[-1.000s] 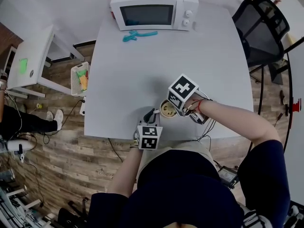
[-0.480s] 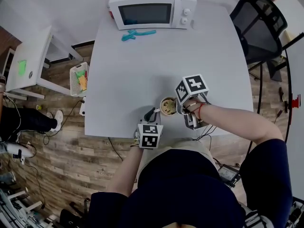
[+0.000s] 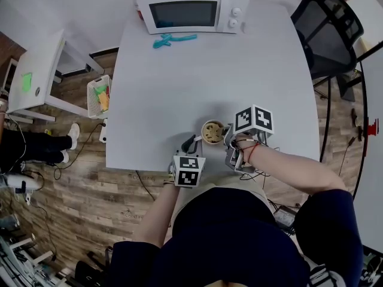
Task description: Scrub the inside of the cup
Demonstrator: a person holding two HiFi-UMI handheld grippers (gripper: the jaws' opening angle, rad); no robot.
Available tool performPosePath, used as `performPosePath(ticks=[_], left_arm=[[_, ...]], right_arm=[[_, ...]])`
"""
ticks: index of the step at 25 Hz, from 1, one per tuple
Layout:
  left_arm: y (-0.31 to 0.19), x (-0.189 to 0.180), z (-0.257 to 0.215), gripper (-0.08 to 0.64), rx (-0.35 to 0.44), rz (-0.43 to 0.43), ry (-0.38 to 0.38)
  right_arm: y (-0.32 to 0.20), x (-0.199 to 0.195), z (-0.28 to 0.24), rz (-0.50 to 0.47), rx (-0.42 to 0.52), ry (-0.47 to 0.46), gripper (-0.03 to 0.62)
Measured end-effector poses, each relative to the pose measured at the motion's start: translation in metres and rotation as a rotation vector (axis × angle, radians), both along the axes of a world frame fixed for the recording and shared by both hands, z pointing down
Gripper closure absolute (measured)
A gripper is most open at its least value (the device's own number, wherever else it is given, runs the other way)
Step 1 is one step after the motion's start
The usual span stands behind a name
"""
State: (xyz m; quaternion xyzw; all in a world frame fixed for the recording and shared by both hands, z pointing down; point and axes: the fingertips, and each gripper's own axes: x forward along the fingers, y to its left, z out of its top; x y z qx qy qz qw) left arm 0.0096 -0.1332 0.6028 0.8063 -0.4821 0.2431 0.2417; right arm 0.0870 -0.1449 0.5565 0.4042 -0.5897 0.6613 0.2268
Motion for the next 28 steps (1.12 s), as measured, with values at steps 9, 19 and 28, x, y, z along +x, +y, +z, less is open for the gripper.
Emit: performPosePath(ticks=[9,19,28], left_arm=[[0.001,0.0,0.0,0.512,-0.003,-0.009,0.003],[0.001,0.0,-0.001,0.512,0.001,-0.017,0.005],[0.006,0.003,0.003,0.511,-0.019,0.007,0.004]], right_arm=[[0.006,0.0,-0.001,0.283,-0.018,-0.124,0.561],[0.017,-0.002,-0.002,0.706,-0.034,-0.253,0.561],[0.018,-0.002,-0.001,0.864,-0.037,-0.337,0.561]])
